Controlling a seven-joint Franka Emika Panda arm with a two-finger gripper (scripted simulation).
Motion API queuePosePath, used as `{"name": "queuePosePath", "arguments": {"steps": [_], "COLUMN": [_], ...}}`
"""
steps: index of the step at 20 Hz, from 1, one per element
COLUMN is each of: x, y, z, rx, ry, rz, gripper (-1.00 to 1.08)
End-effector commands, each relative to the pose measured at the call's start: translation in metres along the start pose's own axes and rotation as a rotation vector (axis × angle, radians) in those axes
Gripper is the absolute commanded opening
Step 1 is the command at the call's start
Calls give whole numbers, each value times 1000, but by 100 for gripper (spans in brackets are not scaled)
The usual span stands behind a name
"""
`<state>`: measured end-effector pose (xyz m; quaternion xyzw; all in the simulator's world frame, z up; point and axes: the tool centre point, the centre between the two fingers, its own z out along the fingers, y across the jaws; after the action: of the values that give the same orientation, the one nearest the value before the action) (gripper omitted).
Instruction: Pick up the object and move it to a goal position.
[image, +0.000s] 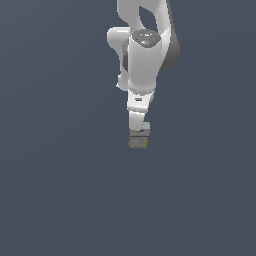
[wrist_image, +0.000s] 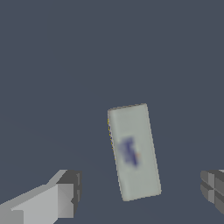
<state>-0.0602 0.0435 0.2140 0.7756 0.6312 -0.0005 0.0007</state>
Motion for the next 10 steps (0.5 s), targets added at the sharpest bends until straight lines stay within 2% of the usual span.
{"name": "queuePosePath", "arguments": {"steps": [1, 10], "x": [2, 8], "y": [-1, -3], "z": [4, 11], "rx": [0, 0], "ry": [0, 2], "rz": [-56, -167], "gripper": [100, 100]}}
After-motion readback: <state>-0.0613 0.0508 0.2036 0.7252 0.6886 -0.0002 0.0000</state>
